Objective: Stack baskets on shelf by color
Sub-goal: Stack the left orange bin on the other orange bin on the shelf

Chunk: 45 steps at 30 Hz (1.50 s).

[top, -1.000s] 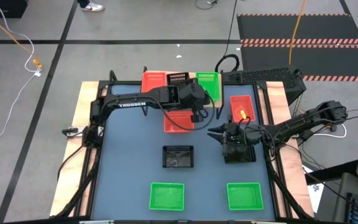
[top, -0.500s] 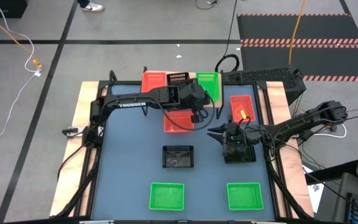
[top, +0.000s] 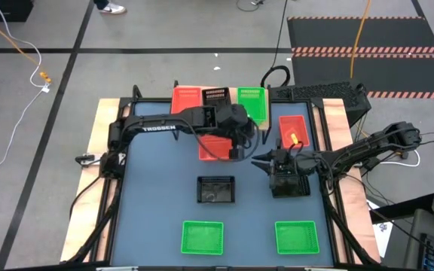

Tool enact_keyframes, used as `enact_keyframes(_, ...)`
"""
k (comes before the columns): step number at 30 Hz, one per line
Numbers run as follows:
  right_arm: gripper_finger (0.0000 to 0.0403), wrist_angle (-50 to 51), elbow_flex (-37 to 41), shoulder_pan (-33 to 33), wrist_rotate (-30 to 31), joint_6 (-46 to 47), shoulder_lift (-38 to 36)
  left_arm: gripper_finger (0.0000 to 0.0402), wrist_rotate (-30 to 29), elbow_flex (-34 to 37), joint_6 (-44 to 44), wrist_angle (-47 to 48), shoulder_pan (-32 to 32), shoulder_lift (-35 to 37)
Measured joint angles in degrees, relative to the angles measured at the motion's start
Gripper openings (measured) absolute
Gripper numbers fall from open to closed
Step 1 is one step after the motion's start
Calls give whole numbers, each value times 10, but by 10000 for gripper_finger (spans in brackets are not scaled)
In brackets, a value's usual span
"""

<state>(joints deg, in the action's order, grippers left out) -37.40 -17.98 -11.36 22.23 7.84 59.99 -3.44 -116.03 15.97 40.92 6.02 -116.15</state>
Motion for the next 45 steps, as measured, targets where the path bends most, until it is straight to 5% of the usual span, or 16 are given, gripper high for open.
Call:
enact_keyframes(6, 80, 13, 0, 0, -17, 5, 0, 81, -32, 54, -9, 15, -31, 65)
enact_keyframes(18, 80, -6, 0, 0, -31, -4, 0, 81, -70, 438, -106, -264, -74, 268)
enact_keyframes(26, 80, -37, 0, 0, -33, -93, 0, 81, -78, 590, -160, -372, -101, 349)
enact_keyframes(33, 80, -47, 0, 0, -134, -146, 0, 81, -118, 694, -193, -485, -136, 390)
enact_keyframes(45, 80, -75, 0, 5, -133, -141, 0, 81, -125, 752, -225, -547, -159, 398)
